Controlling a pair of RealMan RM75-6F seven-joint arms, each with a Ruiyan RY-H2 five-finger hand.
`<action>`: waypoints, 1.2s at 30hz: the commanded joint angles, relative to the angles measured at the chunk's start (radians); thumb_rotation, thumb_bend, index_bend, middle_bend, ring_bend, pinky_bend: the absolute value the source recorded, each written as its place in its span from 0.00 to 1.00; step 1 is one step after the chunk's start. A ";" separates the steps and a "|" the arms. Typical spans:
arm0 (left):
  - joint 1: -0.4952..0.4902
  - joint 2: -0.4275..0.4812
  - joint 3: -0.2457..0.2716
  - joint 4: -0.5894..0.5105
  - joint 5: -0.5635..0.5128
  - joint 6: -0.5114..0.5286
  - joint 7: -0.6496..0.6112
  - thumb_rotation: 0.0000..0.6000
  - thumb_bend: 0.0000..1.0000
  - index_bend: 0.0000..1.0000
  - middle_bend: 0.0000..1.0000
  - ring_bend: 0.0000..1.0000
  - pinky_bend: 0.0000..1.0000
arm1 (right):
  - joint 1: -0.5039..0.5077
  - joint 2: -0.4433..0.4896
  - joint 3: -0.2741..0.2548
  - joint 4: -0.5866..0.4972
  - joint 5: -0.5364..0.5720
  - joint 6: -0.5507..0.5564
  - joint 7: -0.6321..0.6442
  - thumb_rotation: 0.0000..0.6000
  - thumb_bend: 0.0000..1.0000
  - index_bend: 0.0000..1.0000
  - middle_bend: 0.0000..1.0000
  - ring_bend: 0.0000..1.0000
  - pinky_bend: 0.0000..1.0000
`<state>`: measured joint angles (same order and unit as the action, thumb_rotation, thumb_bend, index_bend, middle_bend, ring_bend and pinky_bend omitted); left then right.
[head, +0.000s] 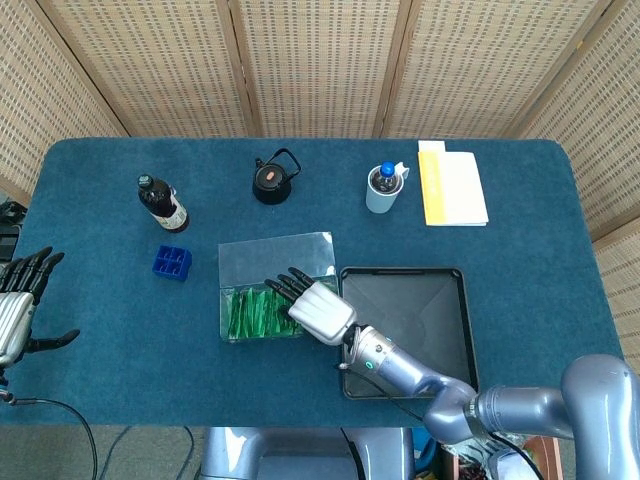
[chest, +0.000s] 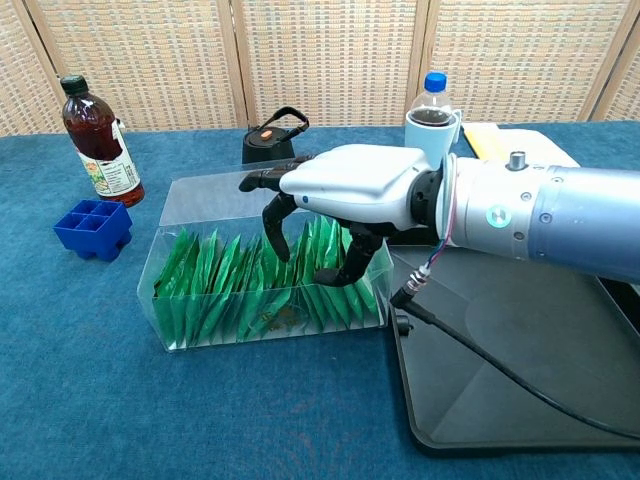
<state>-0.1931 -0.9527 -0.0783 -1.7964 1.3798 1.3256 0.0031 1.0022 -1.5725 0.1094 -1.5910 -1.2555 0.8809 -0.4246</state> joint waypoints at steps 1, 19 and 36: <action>0.000 0.000 0.001 0.000 0.000 0.000 0.001 1.00 0.09 0.00 0.00 0.00 0.00 | -0.002 -0.004 0.003 0.009 -0.001 -0.001 0.005 1.00 0.49 0.47 0.08 0.00 0.01; -0.002 0.001 0.000 0.002 -0.005 -0.003 -0.003 1.00 0.09 0.00 0.00 0.00 0.00 | -0.008 -0.033 0.016 0.067 0.008 -0.017 0.016 1.00 0.49 0.47 0.09 0.00 0.01; -0.004 0.001 0.001 0.002 -0.008 -0.005 -0.005 1.00 0.09 0.00 0.00 0.00 0.00 | -0.025 -0.070 0.021 0.109 -0.042 0.001 0.063 1.00 0.49 0.52 0.11 0.00 0.04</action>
<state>-0.1976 -0.9513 -0.0774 -1.7940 1.3720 1.3203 -0.0017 0.9781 -1.6415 0.1304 -1.4829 -1.2969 0.8811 -0.3619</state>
